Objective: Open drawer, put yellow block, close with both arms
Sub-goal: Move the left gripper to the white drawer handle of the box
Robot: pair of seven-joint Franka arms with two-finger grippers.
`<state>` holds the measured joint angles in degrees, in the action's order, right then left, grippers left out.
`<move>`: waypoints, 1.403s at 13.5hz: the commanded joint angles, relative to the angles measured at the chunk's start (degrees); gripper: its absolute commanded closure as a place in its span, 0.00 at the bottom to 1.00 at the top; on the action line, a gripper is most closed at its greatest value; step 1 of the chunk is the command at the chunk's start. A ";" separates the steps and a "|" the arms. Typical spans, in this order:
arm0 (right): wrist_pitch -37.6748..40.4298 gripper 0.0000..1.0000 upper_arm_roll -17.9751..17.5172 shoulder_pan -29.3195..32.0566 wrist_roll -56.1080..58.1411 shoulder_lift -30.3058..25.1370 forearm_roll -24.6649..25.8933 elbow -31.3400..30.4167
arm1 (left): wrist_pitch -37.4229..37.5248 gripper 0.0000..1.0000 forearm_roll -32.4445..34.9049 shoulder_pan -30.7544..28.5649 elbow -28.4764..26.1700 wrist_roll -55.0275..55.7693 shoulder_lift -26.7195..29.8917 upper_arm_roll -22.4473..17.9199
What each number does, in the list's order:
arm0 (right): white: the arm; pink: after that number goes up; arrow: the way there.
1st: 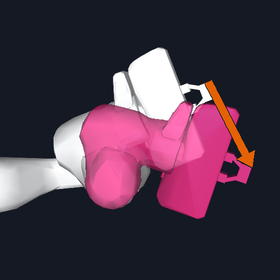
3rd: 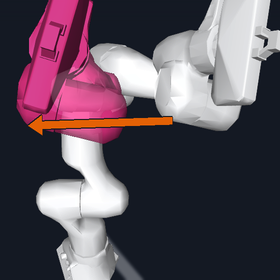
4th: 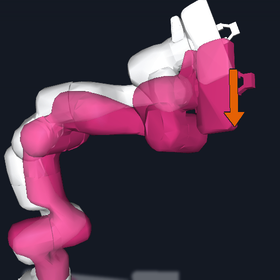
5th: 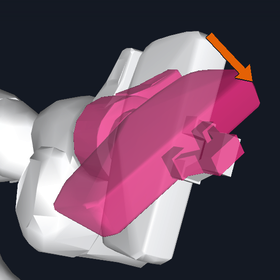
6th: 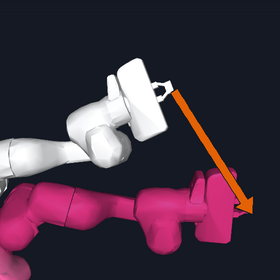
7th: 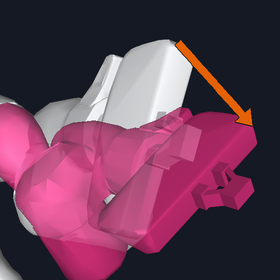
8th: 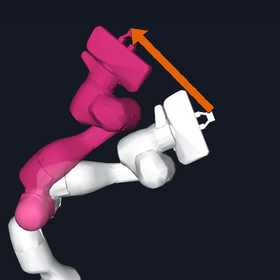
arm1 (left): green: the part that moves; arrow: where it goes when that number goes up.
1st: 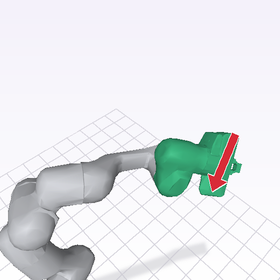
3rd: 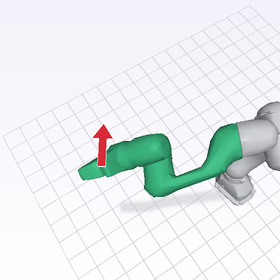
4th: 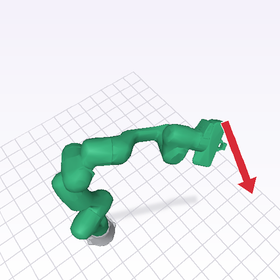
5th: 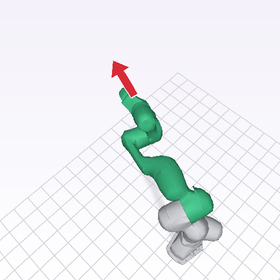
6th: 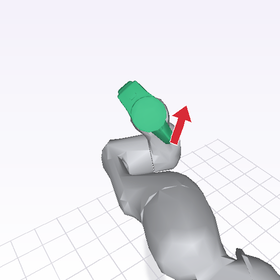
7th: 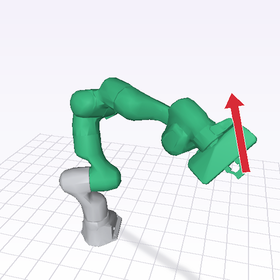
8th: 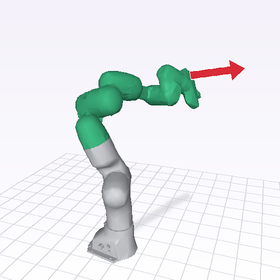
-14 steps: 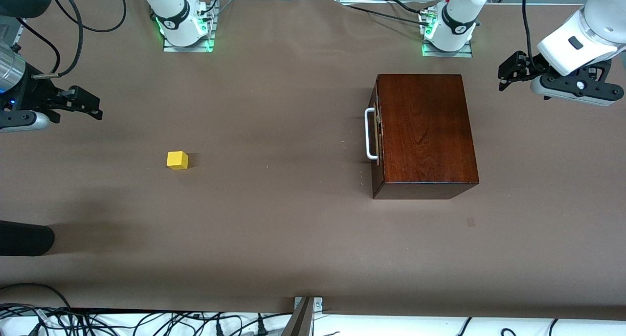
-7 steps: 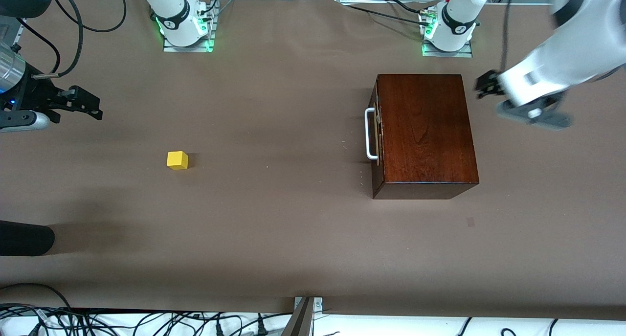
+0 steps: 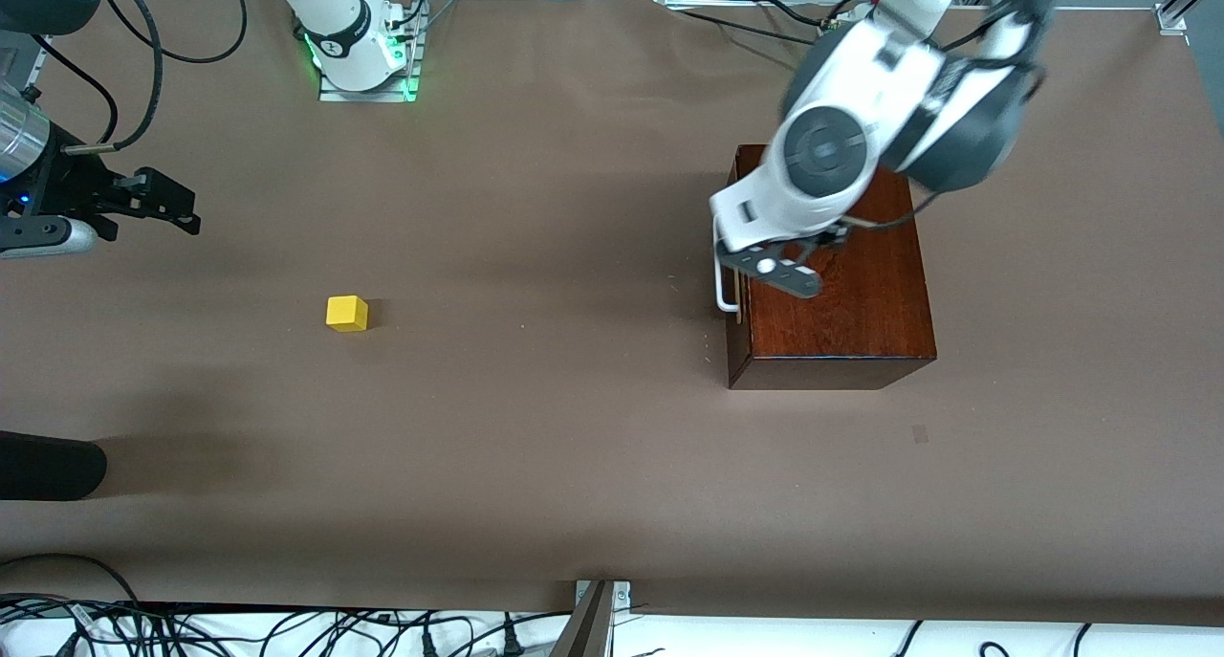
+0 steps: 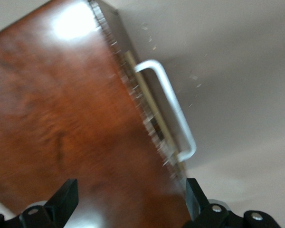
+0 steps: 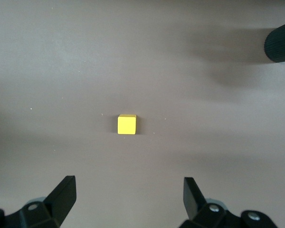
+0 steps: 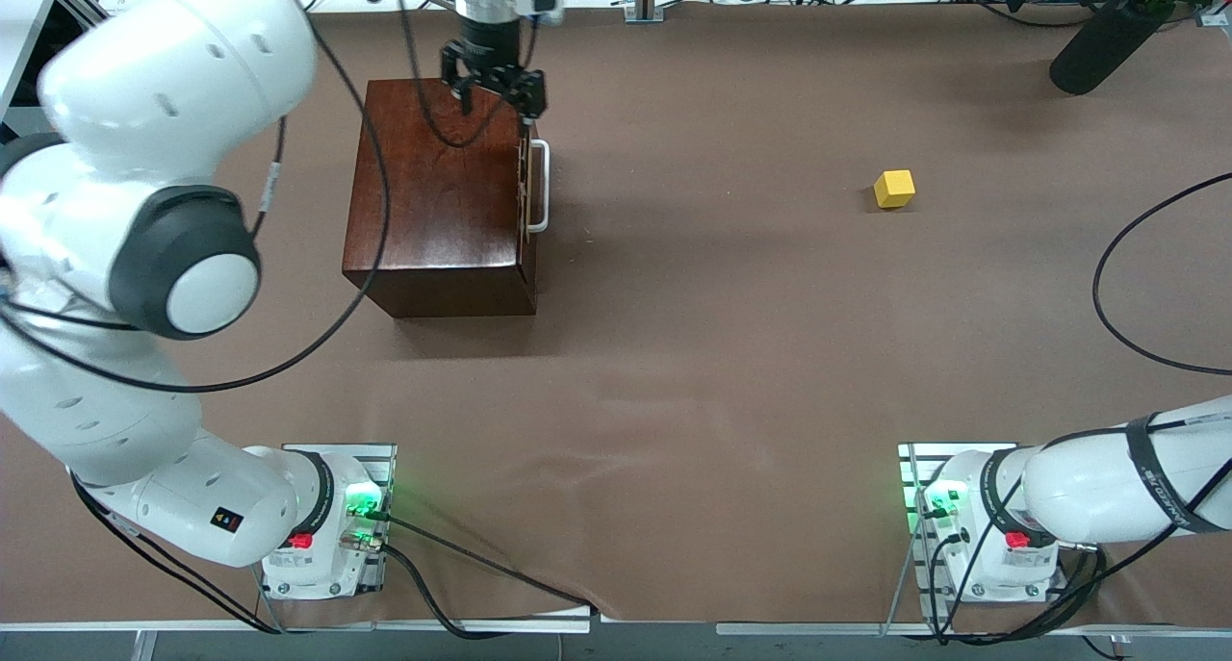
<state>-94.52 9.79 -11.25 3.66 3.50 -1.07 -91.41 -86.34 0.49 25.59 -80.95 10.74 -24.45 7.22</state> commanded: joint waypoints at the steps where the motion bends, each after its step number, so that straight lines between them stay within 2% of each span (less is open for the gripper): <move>1: 0.47 0.00 -0.21 0.26 0.30 0.28 -0.24 1.06 | -2.59 0.00 -0.41 2.01 2.74 6.21 -2.53 -0.63; 2: 0.65 0.00 -0.12 0.26 0.30 0.28 -0.24 1.06 | -3.22 0.00 -0.32 2.97 1.25 7.53 -3.92 -0.72; 5: 0.39 0.00 -0.21 0.26 0.30 0.28 -0.24 1.06 | -6.03 0.00 0.03 5.34 1.49 15.34 -5.34 -0.81; 8: 0.47 0.00 -0.21 0.26 0.30 0.28 -0.24 1.06 | -8.85 0.00 8.27 8.24 1.32 16.95 -8.32 -0.72; 11: 0.47 0.00 -0.03 0.26 0.56 0.28 -0.24 1.06 | -9.64 0.00 9.44 8.69 0.97 20.89 -9.56 -0.63; 14: 0.30 0.00 -0.03 0.26 0.91 0.37 0.02 1.06 | -9.47 0.00 13.30 9.92 -0.35 21.26 -11.05 -0.81; 19: 0.56 0.00 -0.12 0.35 1.26 0.54 -0.15 1.06 | -9.73 0.00 13.39 10.09 -0.44 21.34 -13.60 -0.72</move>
<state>-94.51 9.77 -11.25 3.70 3.50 -1.07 -91.41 -95.78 12.31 35.08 -80.99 31.35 -37.09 7.13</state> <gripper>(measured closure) 0.000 0.000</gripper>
